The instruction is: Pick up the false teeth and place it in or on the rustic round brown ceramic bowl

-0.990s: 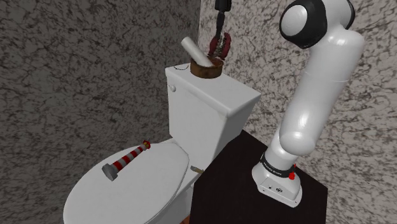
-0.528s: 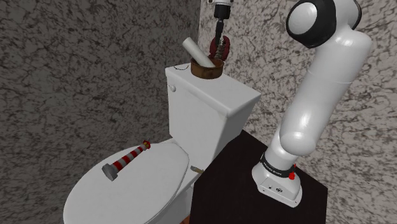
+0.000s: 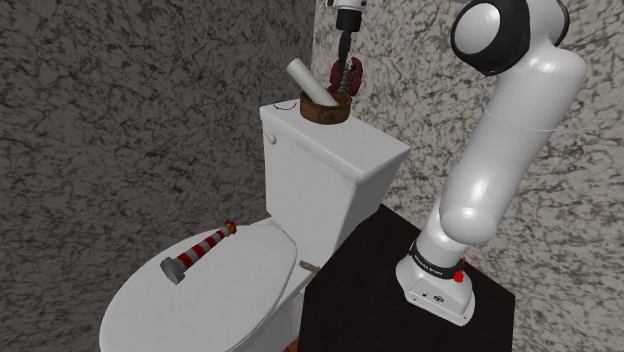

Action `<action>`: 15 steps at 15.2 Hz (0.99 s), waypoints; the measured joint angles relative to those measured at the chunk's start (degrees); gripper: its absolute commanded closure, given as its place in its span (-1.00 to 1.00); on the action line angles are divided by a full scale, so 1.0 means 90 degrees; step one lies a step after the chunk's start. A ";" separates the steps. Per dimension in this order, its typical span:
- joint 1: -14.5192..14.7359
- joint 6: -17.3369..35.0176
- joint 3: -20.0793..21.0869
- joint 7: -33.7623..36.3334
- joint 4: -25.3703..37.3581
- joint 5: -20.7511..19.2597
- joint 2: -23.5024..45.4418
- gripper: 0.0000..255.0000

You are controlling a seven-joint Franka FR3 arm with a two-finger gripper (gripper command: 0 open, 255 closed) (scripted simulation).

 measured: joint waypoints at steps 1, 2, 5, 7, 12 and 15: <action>0.0000 -0.0001 0.0000 0.0000 -0.0001 -0.0001 0.0002 -1.00; 0.0000 -0.0001 0.0000 0.0001 -0.0002 -0.0001 0.0002 -1.00; -0.0019 -0.0100 -0.0018 -0.0022 0.0125 0.0015 0.0039 -1.00; -0.0096 -0.0557 -0.0079 -0.0075 0.0793 0.0147 0.0289 -1.00; -0.0230 -0.1014 -0.0159 -0.0187 0.1512 0.0329 0.0624 -1.00; -0.0235 -0.1030 -0.0161 -0.0190 0.1535 0.0335 0.0635 -1.00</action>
